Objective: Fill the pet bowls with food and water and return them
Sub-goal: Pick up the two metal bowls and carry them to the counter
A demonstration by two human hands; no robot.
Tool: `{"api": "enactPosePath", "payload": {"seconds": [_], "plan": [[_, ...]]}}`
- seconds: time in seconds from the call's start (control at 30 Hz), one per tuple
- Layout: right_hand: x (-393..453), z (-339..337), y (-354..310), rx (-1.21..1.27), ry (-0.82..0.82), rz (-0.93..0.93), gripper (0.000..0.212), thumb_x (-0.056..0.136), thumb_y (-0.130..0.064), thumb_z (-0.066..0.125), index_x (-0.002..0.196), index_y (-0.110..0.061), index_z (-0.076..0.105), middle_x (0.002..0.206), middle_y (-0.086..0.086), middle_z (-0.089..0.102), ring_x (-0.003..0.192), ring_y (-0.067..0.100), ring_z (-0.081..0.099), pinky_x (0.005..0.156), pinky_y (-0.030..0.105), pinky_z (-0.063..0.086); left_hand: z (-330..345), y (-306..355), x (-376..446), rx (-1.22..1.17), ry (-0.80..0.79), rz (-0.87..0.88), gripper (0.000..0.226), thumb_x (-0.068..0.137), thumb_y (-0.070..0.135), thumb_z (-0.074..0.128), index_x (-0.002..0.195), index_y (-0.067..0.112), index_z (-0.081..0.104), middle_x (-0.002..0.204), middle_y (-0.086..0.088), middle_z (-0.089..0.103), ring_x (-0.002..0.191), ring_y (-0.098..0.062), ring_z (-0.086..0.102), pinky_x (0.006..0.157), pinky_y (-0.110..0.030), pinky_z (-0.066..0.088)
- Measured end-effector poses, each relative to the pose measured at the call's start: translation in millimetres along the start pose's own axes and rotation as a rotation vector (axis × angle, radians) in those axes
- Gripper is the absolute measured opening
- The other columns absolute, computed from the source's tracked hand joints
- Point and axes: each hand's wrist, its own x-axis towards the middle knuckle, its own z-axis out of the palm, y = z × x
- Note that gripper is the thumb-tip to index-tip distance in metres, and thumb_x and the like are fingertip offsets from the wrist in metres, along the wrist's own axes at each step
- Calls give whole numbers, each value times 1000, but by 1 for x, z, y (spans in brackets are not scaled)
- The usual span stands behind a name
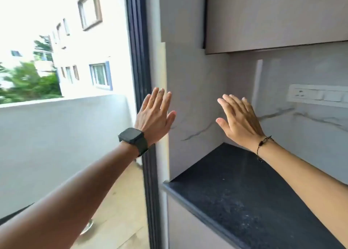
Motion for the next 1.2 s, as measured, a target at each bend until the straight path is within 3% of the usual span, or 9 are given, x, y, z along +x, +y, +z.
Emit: {"api": "enactPosePath", "payload": {"seconds": [0.43,0.8,1.2], "plan": [[36,82,-246,403,-60,-244,46,85,-41,39,122,-12,42,123,15,59,113,33,58,96,57,40,-41,-185,-179,216,-41,-385,71,89,46,19,138,0,42,146,-24,41,141,-38,29,114,-48,23],[65,197,-395,721,-189,-396,45,84,-39,40,119,-12,44,121,18,60,103,37,61,90,54,44,-24,-286,-259,338,-158,-780,69,87,42,23,146,6,28,155,-18,25,148,-28,11,119,-41,8],[86,324,-541,781,-427,-506,51,84,-41,38,117,-6,57,121,17,60,108,36,59,93,53,43,48,-438,-303,336,-269,-956,71,88,42,18,147,5,25,156,-18,22,148,-27,9,121,-42,7]]}}
